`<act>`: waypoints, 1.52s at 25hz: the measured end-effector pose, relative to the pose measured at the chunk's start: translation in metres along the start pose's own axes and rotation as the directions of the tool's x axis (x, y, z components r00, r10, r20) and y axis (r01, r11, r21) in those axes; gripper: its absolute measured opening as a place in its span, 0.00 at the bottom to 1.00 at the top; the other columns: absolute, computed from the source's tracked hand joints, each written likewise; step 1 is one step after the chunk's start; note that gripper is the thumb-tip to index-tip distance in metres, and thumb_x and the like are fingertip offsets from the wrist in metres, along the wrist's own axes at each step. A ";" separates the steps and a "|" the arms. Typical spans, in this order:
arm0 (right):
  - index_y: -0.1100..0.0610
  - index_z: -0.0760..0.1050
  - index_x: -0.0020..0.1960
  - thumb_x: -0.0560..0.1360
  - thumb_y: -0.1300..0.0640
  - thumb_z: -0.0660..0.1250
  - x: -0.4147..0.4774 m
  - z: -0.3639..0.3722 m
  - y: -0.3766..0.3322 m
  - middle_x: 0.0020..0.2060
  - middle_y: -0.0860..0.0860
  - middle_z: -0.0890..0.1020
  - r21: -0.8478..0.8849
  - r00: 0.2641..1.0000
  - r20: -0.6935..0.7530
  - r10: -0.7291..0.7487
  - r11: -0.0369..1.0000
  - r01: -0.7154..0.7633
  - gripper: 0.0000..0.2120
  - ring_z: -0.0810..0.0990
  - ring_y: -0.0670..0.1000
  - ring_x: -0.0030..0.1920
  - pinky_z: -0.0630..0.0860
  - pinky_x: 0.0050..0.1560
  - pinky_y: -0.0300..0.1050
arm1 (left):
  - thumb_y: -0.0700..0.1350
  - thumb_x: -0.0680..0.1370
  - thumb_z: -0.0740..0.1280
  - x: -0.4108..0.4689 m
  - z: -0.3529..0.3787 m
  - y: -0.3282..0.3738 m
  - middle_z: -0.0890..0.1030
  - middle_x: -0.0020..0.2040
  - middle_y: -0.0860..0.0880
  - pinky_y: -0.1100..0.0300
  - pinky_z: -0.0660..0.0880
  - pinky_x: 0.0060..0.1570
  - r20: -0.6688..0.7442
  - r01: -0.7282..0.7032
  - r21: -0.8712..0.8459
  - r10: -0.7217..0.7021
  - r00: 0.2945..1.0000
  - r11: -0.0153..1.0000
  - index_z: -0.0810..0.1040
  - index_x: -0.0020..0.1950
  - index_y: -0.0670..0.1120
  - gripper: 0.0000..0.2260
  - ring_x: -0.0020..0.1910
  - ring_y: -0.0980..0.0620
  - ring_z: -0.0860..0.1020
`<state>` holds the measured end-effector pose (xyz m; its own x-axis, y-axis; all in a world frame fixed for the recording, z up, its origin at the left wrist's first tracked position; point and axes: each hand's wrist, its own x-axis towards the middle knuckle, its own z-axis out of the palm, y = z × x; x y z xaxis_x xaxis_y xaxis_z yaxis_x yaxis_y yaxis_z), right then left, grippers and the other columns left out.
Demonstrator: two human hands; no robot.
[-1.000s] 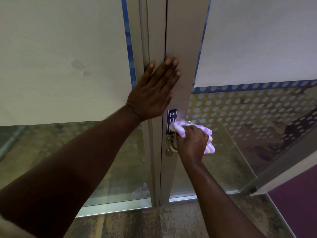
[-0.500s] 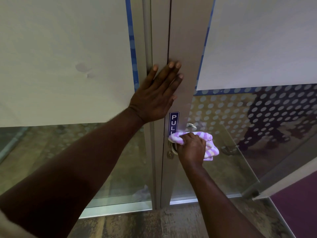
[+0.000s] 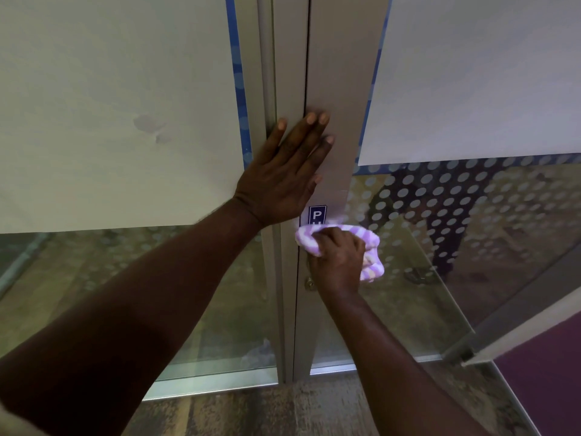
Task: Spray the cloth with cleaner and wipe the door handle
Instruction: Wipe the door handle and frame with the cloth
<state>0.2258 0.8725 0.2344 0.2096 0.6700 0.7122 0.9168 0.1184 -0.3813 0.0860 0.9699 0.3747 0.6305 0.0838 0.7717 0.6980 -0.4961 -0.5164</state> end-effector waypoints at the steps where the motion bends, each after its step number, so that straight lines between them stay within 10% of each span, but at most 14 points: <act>1: 0.56 0.84 0.46 0.63 0.66 0.74 -0.008 0.007 0.001 0.45 0.51 0.85 -0.018 0.999 0.043 -0.010 1.000 0.011 0.13 0.81 0.59 0.46 0.70 0.50 0.53 | 0.50 0.86 0.58 0.000 0.000 0.001 0.65 0.81 0.36 0.40 0.47 0.82 0.001 0.001 0.005 -0.001 1.000 1.000 0.63 0.82 0.39 0.27 0.81 0.37 0.62; 9: 0.53 0.83 0.49 0.62 0.55 0.77 -0.048 0.016 0.014 0.49 0.51 0.82 -0.165 0.940 0.328 -0.088 0.975 0.149 0.15 0.76 0.57 0.52 0.67 0.55 0.54 | 0.50 0.86 0.58 0.001 -0.003 0.001 0.64 0.82 0.36 0.40 0.47 0.82 0.012 0.004 0.006 -0.004 1.000 1.000 0.63 0.82 0.39 0.27 0.82 0.38 0.62; 17: 0.54 0.83 0.53 0.64 0.57 0.65 -0.027 0.007 0.007 0.52 0.51 0.82 -0.129 0.977 0.185 -0.110 0.982 0.135 0.19 0.76 0.57 0.52 0.65 0.53 0.53 | 0.50 0.86 0.58 0.001 -0.003 0.000 0.65 0.81 0.36 0.41 0.47 0.82 -0.002 0.002 0.006 -0.002 1.000 1.000 0.64 0.82 0.39 0.26 0.81 0.38 0.62; 38: 0.52 0.84 0.54 0.70 0.52 0.70 -0.053 -0.032 0.051 0.52 0.51 0.85 -0.128 0.925 0.379 -0.027 0.988 0.081 0.14 0.82 0.59 0.50 0.75 0.50 0.56 | 0.49 0.86 0.59 -0.001 0.000 -0.001 0.62 0.82 0.36 0.40 0.45 0.83 -0.017 -0.001 -0.001 0.001 1.000 1.000 0.62 0.83 0.40 0.27 0.82 0.38 0.60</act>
<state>0.2728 0.8198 0.1963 0.0410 0.8942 0.4459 0.9668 0.0772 -0.2437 0.0852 0.9702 0.3745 0.6251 0.0690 0.7774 0.6974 -0.4967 -0.5167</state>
